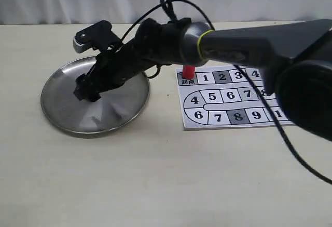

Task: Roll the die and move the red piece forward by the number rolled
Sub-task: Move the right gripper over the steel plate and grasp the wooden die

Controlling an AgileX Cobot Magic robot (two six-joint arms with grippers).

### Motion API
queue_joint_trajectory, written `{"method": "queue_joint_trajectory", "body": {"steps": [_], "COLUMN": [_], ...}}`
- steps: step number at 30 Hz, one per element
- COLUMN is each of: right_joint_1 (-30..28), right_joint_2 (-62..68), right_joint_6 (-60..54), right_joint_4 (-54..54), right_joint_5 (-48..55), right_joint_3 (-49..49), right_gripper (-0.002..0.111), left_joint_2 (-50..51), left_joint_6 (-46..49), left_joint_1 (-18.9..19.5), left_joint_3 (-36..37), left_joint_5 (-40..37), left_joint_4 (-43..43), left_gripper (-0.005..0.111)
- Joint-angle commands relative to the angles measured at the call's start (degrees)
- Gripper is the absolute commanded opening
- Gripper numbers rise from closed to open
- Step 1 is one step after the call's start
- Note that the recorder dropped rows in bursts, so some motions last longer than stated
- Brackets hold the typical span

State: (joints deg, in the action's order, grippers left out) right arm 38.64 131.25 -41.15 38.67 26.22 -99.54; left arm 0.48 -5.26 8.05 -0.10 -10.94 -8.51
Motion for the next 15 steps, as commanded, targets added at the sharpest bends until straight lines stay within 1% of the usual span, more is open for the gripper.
{"method": "queue_joint_trajectory", "body": {"steps": [1,4,8,15], "right_joint_1": [1.87,1.48,0.77,-0.02], "right_joint_2": [3.27,6.2,8.9,11.88], "right_joint_6": [-2.18,-1.94,-1.67,-1.53], "right_joint_4": [-1.29,-3.64,-3.55,-3.55], "right_joint_5": [-6.18,-6.72,-7.83,-8.3], "right_joint_3": [-3.47,-6.69,-9.27,-11.1], "right_gripper": [0.082,0.081,0.081,0.081], "left_joint_2": [-0.31,-0.31,-0.31,-0.31], "left_joint_6": [-0.28,-0.28,-0.28,-0.28], "left_joint_1": [-0.07,-0.07,-0.07,-0.07], "left_joint_3": [0.1,0.1,0.1,0.1], "left_joint_5": [0.95,0.95,0.95,0.95], "left_joint_4": [0.27,0.27,0.27,0.27], "left_gripper": [0.0,0.0,0.0,0.0]}}
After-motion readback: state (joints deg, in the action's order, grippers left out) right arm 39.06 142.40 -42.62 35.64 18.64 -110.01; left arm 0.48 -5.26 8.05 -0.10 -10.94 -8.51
